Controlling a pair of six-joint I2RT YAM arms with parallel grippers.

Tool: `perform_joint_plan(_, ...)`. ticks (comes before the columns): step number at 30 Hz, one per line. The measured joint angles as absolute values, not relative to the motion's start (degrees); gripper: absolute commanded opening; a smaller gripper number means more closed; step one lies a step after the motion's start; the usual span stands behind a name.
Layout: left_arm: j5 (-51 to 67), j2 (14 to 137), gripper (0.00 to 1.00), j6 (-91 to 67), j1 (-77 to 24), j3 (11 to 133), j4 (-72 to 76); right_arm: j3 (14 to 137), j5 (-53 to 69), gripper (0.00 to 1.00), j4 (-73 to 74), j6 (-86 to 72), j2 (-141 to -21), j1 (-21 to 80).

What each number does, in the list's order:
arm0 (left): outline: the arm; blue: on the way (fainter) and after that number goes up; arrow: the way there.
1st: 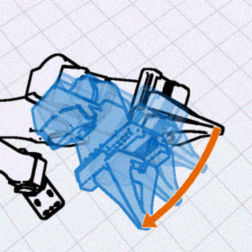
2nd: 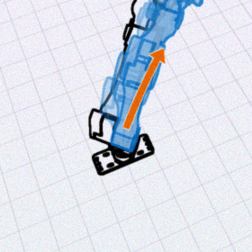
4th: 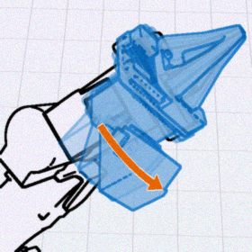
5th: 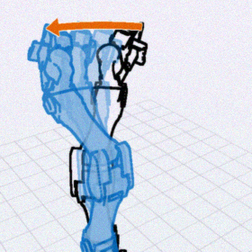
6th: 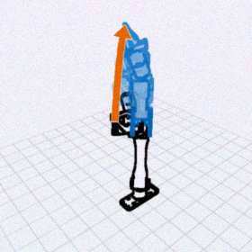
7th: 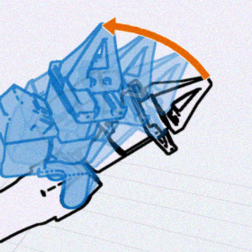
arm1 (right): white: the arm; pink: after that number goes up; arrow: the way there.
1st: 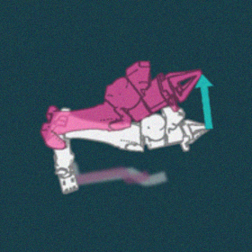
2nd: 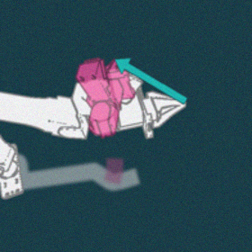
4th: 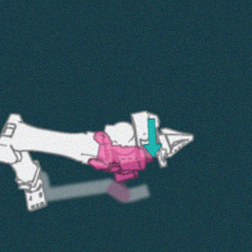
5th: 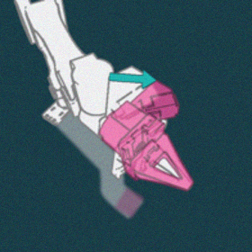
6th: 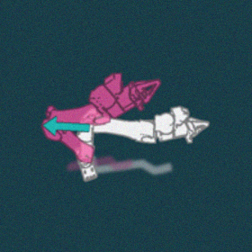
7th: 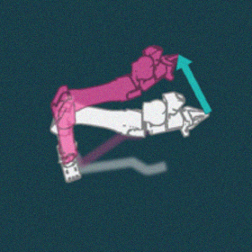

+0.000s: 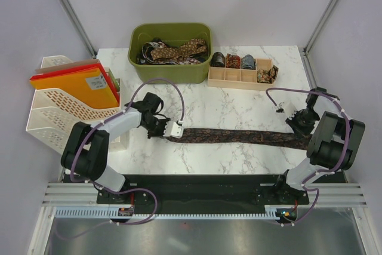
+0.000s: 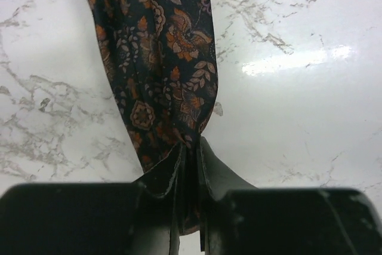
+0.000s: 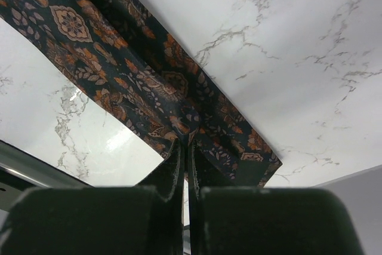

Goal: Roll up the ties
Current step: Flatten out the tie at the center of the board.

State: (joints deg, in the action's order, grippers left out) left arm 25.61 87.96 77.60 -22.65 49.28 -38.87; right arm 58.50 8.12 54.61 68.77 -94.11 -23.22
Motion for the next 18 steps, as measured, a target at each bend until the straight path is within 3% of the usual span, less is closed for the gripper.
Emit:
perform_joint_plan(9, 26.3, 84.84, 0.09, 75.61, -19.25, 50.09, -38.87, 58.52, 9.3, 0.0, 55.0, 69.71, -92.6, -25.08)
perform_joint_plan(13, 26.44, 85.54, 0.15, 73.63, -18.98, 50.22, -37.98, 58.52, 9.87, 0.01, 55.07, 70.08, -92.6, -25.41)
perform_joint_plan(18, 25.15, 90.08, 0.29, 70.83, -18.98, 51.94, -35.29, 57.98, 10.15, 0.28, 54.68, 70.28, -92.6, -25.39)
